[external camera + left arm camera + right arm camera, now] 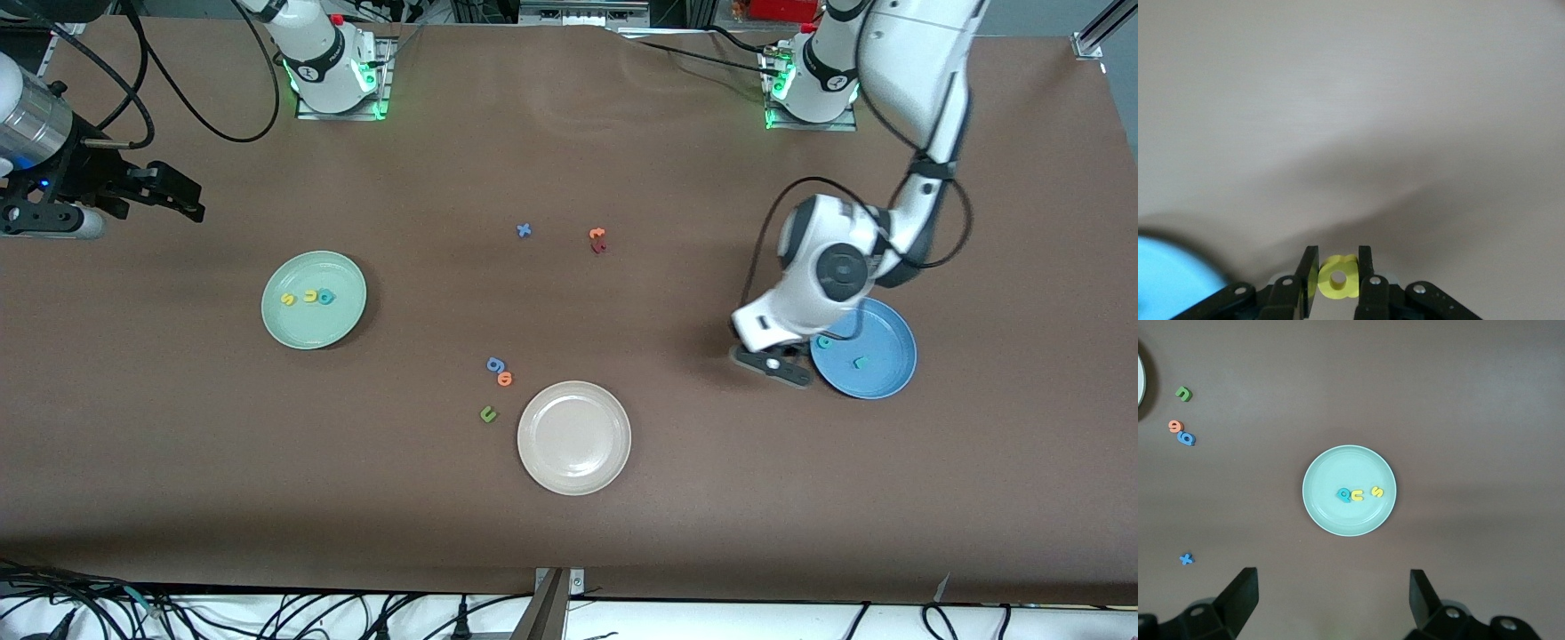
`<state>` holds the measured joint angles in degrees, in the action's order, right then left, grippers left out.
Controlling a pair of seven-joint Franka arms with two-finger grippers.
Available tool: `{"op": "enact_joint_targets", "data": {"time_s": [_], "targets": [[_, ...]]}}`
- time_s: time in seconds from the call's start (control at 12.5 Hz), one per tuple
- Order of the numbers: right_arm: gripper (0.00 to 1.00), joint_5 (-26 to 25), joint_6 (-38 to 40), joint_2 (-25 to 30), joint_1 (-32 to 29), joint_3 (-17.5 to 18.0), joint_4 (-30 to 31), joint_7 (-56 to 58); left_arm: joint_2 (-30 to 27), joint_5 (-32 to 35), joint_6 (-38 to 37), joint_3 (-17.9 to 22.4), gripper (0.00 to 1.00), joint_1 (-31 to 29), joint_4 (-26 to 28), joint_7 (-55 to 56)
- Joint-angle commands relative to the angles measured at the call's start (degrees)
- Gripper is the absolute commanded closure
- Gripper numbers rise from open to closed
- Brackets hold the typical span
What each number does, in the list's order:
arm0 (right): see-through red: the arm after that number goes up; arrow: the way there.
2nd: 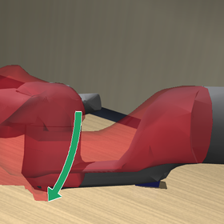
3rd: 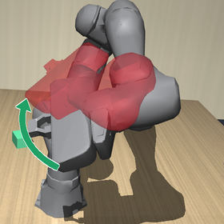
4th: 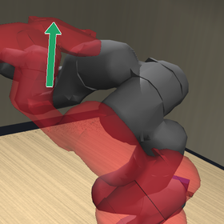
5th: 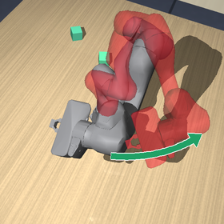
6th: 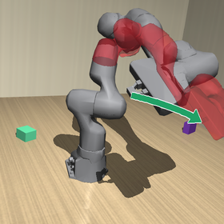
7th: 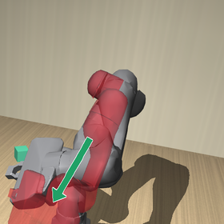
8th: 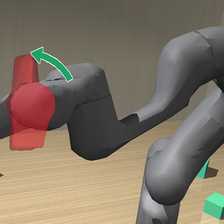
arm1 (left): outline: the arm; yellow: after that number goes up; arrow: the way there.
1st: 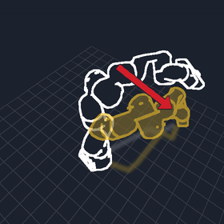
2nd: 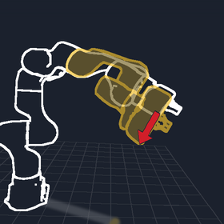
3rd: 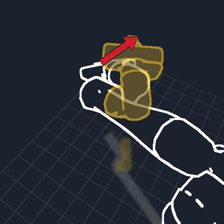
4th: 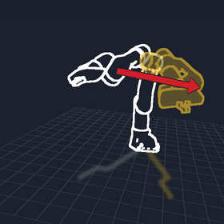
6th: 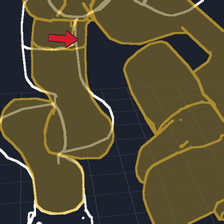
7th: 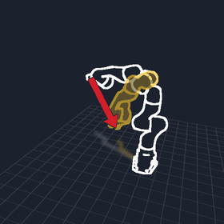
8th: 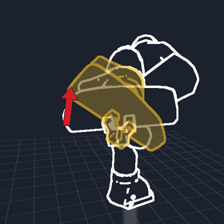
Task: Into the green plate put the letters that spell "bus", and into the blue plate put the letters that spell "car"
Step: 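Carry the yellow a to the blue plate and open the left gripper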
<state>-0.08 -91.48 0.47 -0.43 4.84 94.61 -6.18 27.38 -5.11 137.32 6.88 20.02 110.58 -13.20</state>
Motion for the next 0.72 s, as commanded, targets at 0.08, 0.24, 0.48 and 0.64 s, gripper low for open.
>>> {"op": "enact_joint_targets", "data": {"time_s": [0.08,0.24,0.48,0.64], "targets": [[0.00,-0.6,0.1,1.0,-0.8,0.9,0.6,0.1,-2.1,0.4,-0.9,4.8,0.83,-3.3,1.0,-15.6],[0.00,-0.5,0.2,1.0,-0.8,0.9,0.5,0.0,-1.5,0.4,-0.9,5.3,0.81,-6.0,1.2,-20.7],[0.00,-0.5,0.2,1.0,-0.8,0.9,0.5,0.1,0.5,0.4,-0.8,5.3,0.78,-7.3,1.7,-23.2],[0.00,-0.4,0.3,1.0,-0.8,0.9,0.6,0.1,2.4,0.4,-0.5,5.3,0.75,-7.3,1.7,-23.2]]}}
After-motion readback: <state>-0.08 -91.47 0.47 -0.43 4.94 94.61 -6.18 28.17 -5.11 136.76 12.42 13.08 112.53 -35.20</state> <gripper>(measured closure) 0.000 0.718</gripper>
